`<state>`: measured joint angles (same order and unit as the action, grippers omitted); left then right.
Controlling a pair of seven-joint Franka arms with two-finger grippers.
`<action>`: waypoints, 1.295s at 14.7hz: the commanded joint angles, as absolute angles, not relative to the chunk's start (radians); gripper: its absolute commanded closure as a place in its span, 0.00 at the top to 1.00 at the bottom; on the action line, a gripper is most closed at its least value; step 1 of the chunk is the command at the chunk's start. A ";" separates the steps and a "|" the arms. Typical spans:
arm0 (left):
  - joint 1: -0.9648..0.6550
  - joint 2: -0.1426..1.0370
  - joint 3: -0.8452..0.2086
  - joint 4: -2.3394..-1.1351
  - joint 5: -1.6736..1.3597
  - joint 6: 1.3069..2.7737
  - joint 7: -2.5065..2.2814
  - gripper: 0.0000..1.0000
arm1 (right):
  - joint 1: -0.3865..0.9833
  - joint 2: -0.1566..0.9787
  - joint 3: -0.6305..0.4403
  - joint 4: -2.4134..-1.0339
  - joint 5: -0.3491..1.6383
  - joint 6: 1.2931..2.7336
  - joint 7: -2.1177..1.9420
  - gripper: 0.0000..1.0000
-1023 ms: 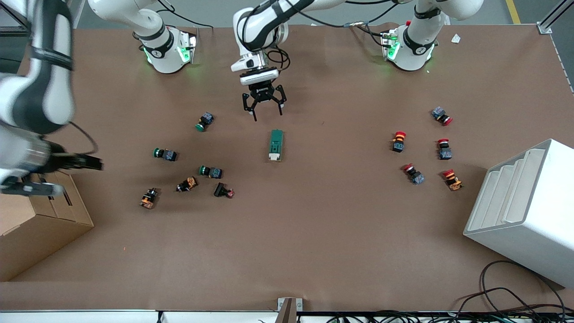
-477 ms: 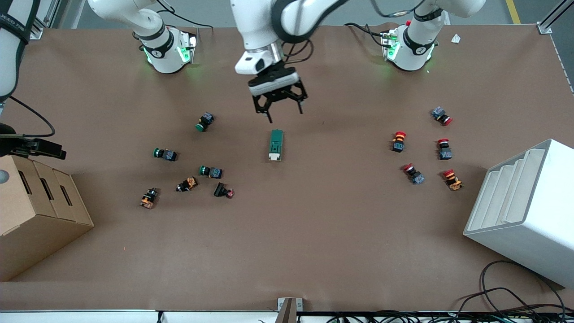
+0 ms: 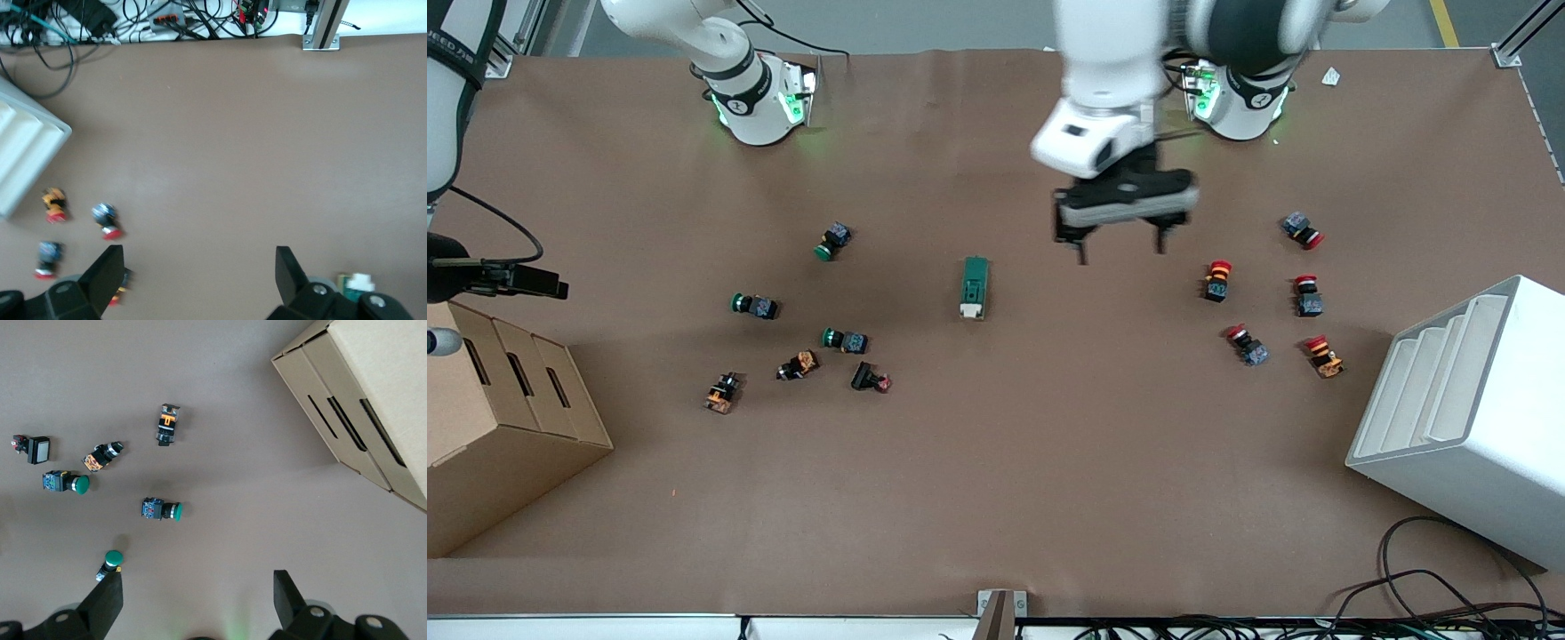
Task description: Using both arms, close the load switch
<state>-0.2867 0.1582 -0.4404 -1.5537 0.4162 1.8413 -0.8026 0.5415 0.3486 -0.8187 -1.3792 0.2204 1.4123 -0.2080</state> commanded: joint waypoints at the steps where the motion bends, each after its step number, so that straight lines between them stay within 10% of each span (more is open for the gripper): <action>1: -0.180 0.092 -0.446 -1.575 0.335 1.806 -0.608 1.00 | 0.493 0.310 -0.755 -1.382 0.200 1.394 -0.187 1.00; 7: -0.049 0.040 -0.414 -1.505 0.200 1.634 -0.327 1.00 | 0.057 0.066 -0.183 -1.581 0.025 1.495 -0.094 1.00; 19: -0.060 -0.113 -0.157 -1.612 0.014 1.523 -0.037 1.00 | -0.026 -0.097 -0.074 -1.704 -0.038 1.526 -0.095 1.00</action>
